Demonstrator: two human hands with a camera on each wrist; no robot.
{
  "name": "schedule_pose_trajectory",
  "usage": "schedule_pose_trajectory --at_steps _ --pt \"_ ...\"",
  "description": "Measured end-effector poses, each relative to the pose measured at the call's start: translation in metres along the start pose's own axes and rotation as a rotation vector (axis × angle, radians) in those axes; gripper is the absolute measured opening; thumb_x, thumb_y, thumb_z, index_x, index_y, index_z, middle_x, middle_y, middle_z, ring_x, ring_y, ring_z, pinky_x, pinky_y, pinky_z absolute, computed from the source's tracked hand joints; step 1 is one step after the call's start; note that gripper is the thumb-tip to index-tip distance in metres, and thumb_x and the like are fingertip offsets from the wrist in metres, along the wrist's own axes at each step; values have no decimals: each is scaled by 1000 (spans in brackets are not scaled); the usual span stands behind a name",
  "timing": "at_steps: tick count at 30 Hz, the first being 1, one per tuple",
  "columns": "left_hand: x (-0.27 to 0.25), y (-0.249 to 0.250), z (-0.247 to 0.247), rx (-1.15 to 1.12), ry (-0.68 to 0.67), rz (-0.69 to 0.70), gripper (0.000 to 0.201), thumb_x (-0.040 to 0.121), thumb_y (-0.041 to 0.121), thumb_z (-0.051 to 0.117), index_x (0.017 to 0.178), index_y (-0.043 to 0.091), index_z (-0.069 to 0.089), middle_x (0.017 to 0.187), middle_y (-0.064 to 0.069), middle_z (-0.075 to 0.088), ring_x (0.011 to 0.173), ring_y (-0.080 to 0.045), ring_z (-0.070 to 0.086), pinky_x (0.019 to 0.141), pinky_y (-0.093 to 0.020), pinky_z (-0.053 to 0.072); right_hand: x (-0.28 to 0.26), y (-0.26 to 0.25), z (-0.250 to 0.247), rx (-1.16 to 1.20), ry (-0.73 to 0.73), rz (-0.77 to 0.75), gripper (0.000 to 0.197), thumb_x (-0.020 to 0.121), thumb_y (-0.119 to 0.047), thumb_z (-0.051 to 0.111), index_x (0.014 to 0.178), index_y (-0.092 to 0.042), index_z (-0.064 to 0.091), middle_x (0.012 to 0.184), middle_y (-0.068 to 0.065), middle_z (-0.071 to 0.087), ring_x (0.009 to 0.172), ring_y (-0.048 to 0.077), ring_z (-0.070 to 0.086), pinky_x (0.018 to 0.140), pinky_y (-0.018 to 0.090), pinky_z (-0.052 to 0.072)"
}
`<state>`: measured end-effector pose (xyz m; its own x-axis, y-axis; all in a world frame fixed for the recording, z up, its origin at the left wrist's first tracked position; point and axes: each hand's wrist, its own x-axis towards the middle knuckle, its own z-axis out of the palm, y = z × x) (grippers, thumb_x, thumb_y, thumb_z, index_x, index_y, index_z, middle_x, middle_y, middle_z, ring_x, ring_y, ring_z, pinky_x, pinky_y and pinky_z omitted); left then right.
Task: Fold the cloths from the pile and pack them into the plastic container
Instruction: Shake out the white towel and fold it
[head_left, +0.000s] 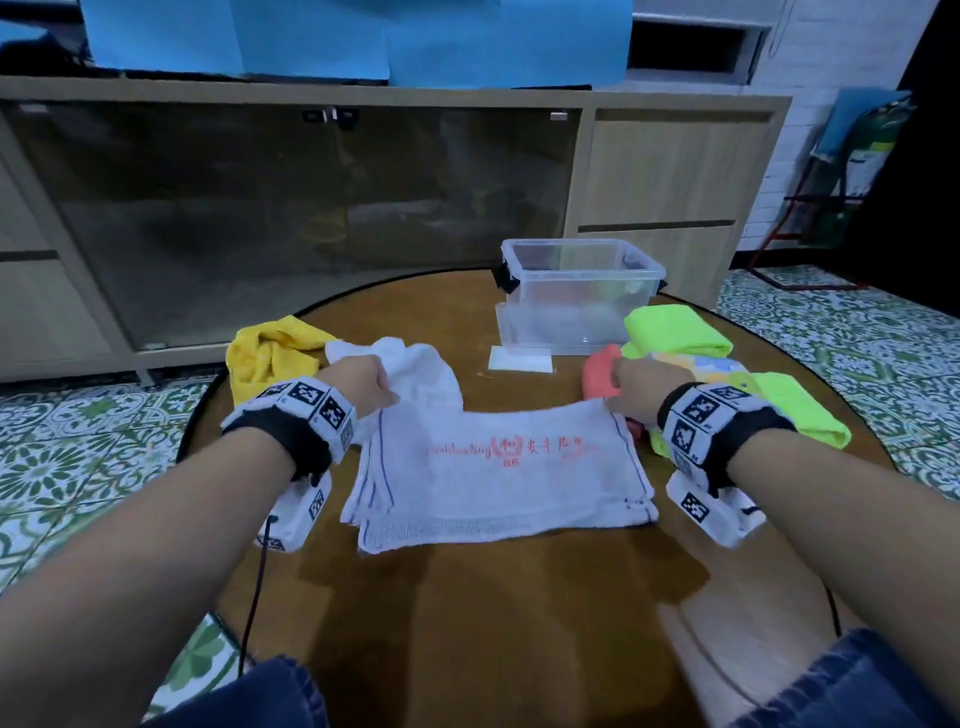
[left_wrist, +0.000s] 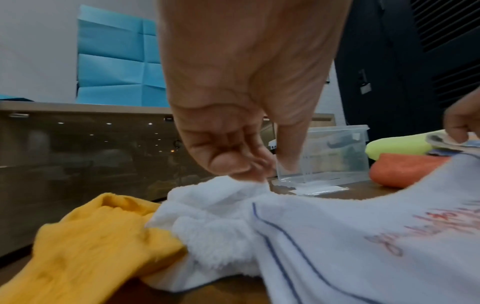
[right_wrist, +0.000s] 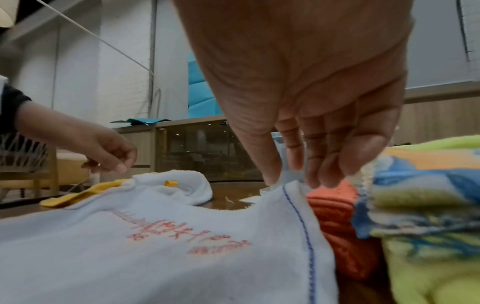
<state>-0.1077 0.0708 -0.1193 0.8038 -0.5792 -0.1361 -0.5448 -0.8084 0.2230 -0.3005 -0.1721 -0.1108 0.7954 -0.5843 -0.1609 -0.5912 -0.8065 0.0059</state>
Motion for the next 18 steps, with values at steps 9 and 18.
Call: schedule_pose_trajectory --at_steps 9,18 --pt "-17 5 30 276 -409 -40 40 90 40 60 65 8 61 44 7 46 42 -5 36 45 -15 31 -39 -90 20 -93 21 -563 13 88 -22 52 96 -16 61 101 5 64 95 22 55 69 26 34" --pt "-27 4 22 -205 -447 -178 28 94 18 56 73 -1 54 47 -6 61 37 -16 57 43 -19 45 -53 -143 60 -31 20 -696 40 88 -47 53 108 -12 56 105 7 59 91 28 56 69 31 40"
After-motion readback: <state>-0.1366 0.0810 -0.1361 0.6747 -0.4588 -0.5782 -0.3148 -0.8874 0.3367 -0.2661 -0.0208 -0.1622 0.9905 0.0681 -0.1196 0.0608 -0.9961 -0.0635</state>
